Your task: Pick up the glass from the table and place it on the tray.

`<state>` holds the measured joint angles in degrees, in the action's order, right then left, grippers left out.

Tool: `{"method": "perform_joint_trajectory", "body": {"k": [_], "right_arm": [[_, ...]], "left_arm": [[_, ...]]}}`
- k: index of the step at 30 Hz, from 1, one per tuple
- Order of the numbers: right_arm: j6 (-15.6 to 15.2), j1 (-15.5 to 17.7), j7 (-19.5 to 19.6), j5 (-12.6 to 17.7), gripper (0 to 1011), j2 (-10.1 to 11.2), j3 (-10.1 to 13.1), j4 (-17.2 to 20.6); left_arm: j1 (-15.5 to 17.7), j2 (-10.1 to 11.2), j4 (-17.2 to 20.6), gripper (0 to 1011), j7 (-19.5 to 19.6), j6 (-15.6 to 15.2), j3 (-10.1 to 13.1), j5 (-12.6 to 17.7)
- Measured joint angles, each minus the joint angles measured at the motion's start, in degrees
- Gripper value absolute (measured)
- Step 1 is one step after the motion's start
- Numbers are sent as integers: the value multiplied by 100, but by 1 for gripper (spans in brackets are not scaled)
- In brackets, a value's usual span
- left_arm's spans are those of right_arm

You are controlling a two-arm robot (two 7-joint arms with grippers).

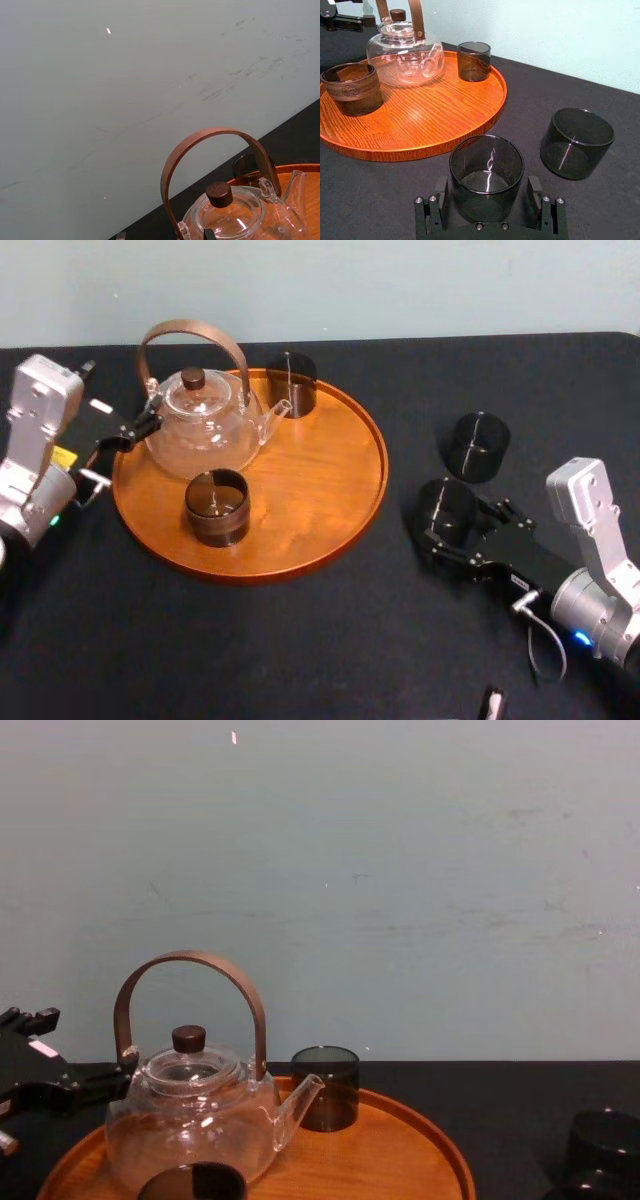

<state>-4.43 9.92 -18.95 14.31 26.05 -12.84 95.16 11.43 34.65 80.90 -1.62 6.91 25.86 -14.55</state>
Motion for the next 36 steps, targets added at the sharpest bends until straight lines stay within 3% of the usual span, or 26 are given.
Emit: {"method": "perform_joint_trajectory", "body": {"k": [36], "right_arm": [[187, -541, -186, 65, 1003, -183, -194, -751]], "left_arm": [[0, 0, 0, 1001, 0, 0, 0, 0]]}}
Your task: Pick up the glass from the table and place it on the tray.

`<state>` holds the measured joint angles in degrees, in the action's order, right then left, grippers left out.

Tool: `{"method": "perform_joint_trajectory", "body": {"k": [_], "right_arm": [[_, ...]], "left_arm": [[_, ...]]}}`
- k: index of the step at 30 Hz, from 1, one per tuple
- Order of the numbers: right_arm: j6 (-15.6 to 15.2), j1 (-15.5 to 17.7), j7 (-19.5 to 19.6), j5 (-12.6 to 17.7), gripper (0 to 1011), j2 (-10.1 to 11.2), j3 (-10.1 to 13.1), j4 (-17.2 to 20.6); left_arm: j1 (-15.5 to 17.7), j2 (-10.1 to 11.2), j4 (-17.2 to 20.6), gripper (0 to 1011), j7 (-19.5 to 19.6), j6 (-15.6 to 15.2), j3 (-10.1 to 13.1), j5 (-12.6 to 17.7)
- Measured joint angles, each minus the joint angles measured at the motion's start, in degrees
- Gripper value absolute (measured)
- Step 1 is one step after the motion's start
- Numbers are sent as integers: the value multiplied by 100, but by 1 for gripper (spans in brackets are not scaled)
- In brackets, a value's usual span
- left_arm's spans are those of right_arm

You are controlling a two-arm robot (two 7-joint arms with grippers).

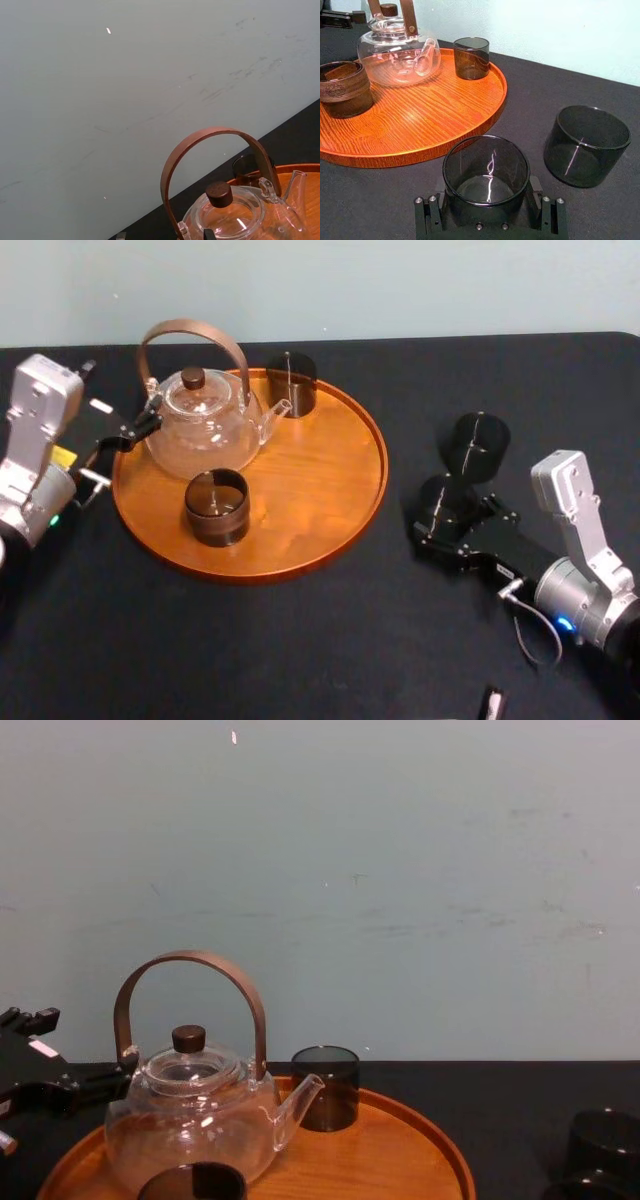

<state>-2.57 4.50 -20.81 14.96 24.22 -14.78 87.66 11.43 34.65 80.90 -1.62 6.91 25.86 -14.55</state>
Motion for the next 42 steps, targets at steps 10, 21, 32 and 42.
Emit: {"method": "perform_joint_trajectory", "body": {"k": [10, 21, 32, 42], "right_arm": [[50, -129, -42, -5, 1003, -34, -48, -155], [125, -263, -115, -4, 1003, -57, -110, -340], [190, -322, -134, 0, 1003, -70, -140, -405], [183, -313, -131, 1, 967, -67, -134, -401]], "left_arm": [[0, 0, 0, 1001, 0, 0, 0, 0], [0, 0, 0, 1001, 0, 0, 0, 0], [0, 0, 0, 1001, 0, 0, 0, 0], [0, 0, 0, 1001, 0, 0, 0, 0]]}}
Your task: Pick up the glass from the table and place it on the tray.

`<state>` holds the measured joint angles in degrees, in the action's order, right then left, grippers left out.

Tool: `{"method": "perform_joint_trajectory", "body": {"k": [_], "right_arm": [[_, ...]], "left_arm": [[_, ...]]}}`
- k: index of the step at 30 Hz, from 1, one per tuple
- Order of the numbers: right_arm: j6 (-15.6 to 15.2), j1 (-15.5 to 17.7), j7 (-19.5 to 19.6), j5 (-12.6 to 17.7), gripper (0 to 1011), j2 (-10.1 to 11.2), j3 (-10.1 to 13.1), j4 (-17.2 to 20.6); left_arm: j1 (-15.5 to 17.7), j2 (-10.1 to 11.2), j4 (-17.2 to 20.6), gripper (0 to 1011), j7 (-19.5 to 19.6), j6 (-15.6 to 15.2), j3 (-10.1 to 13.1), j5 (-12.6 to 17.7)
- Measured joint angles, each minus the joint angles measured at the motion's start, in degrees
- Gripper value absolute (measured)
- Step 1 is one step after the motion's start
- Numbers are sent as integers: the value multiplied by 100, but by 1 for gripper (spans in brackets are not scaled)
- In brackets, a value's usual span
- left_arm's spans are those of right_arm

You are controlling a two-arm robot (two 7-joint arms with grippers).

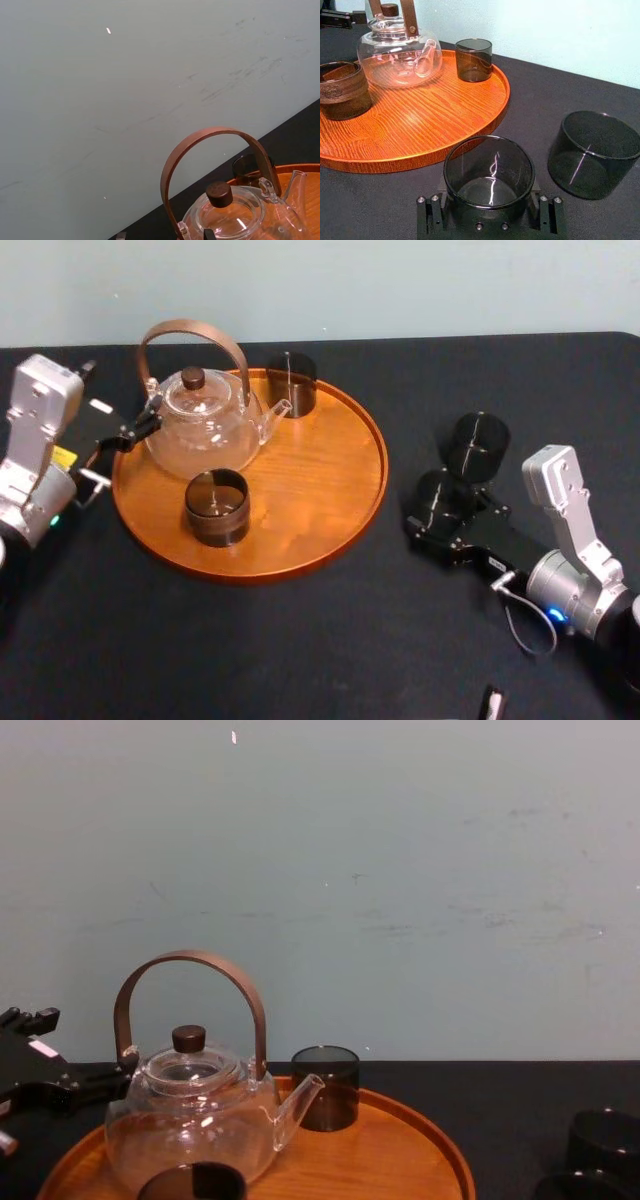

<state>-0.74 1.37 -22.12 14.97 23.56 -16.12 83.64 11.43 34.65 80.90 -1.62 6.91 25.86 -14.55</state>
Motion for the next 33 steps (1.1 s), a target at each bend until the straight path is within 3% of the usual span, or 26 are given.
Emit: {"method": "perform_joint_trajectory", "body": {"k": [4, 21, 33], "right_arm": [[-3, 2, 2, 1, 905, 2, 2, 1], [6, 16, -46, 83, 905, 16, 26, 19], [-199, 49, -63, 118, 904, 162, -48, 444]], "left_arm": [[0, 0, 0, 1001, 0, 0, 0, 0], [0, 0, 0, 1001, 0, 0, 0, 0], [0, 0, -1, 1001, 0, 0, 0, 0]]}}
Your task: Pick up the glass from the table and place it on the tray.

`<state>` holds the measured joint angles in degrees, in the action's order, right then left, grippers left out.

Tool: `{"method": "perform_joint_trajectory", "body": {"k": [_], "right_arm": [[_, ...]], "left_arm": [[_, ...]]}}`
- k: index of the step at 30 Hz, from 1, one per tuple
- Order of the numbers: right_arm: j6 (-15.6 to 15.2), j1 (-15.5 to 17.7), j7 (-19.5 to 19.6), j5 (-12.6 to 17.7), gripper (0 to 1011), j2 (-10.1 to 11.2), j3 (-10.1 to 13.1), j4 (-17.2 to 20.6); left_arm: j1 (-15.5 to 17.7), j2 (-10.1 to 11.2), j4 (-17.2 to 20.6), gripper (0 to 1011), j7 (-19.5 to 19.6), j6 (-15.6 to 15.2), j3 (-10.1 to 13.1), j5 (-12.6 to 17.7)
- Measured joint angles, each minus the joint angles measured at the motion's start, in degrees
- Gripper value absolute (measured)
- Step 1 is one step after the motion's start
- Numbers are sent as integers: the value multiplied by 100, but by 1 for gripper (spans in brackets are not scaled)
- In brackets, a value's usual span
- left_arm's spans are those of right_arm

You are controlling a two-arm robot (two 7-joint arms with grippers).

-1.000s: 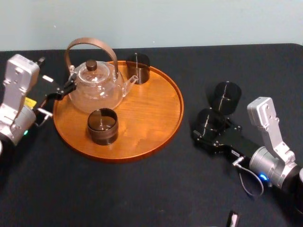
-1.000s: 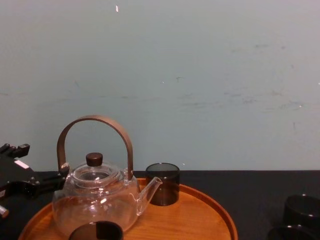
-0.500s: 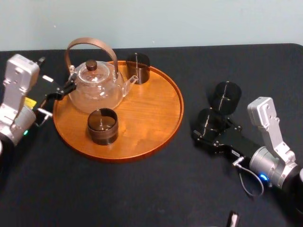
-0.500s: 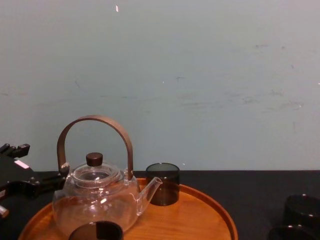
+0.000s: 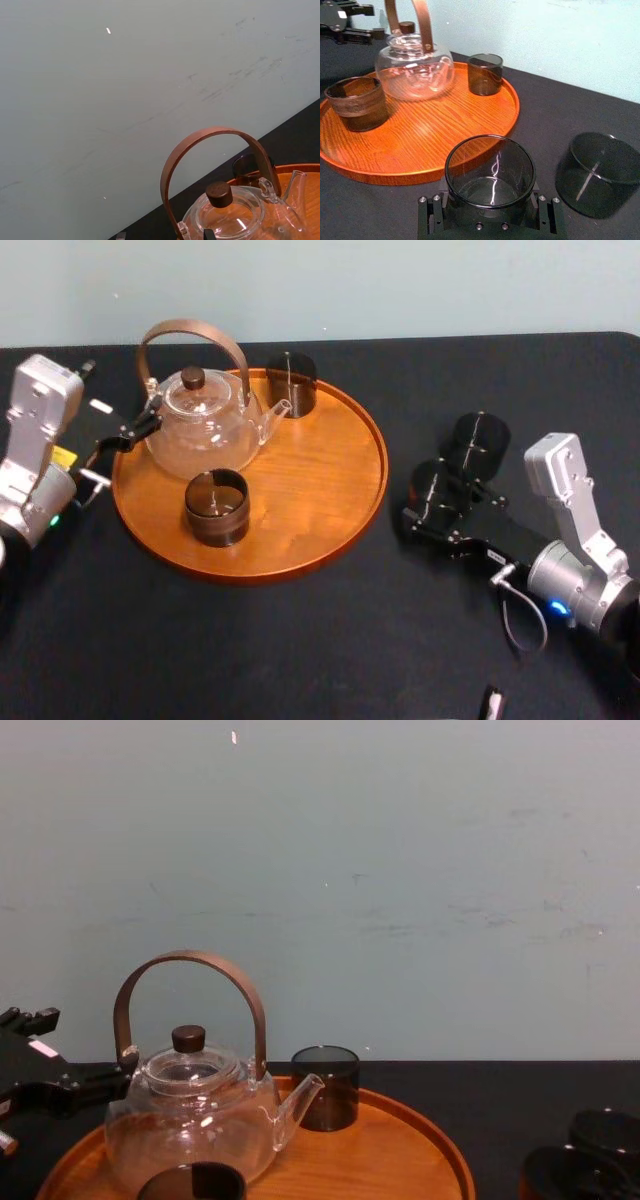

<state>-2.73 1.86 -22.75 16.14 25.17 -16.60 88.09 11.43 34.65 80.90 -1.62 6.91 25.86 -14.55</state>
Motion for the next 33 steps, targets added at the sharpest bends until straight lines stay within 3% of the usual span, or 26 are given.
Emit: {"method": "perform_joint_trajectory", "body": {"k": [13, 33], "right_arm": [[-215, -342, -2, -210, 904, -70, -321, 196], [-338, -1190, -127, -534, 904, -548, -948, -484]], "left_arm": [[0, 0, 0, 1001, 0, 0, 0, 0], [0, 0, 0, 1001, 0, 0, 0, 0]]}}
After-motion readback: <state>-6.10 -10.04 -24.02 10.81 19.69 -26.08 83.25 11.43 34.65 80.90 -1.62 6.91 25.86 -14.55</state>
